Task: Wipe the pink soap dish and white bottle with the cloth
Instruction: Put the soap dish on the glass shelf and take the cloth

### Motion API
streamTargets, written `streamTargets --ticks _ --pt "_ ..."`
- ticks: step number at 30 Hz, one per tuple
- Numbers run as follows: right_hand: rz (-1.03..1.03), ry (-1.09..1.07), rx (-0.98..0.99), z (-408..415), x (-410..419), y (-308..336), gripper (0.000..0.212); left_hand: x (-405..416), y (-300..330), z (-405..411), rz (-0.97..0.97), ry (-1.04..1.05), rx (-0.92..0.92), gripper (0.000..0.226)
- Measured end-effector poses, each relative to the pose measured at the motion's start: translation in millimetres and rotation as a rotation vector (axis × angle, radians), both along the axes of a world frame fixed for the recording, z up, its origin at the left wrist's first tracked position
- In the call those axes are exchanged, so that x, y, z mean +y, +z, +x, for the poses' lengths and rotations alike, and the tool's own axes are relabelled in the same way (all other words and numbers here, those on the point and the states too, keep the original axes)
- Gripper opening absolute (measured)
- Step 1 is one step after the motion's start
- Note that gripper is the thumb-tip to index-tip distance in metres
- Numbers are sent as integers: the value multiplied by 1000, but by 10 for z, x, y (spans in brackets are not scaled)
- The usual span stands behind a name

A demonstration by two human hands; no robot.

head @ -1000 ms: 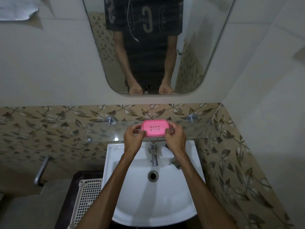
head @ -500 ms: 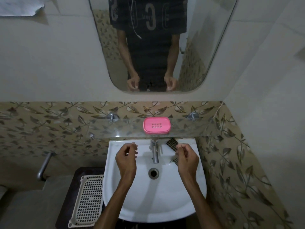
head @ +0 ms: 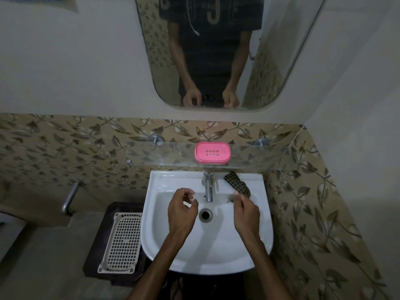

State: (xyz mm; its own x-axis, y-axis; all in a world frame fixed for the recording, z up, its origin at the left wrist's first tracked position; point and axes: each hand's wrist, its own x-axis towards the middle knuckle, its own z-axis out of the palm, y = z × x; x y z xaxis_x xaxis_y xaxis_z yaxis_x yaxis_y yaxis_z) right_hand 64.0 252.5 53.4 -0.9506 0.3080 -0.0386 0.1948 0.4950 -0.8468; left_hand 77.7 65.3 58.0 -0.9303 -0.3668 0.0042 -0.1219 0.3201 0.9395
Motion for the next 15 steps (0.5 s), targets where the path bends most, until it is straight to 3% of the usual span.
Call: streamTargets --ticks 3,6,7,11,15 --pt "81 -34 -55 -63 111 -89 52 33 -25 30 -78 -79 -24 31" --pt "222 -42 -211 -300 283 -178 11 91 -50 85 -88 -116 -65 27" --pt "265 -33 -256 -400 322 -192 11 109 -54 115 -83 -122 -80 27" --pt "435 78 -382 -777 414 -254 40 172 -98 255 -72 -128 -126 24" --pt "589 195 -463 -968 411 -385 44 195 -150 376 -50 -104 -151 21"
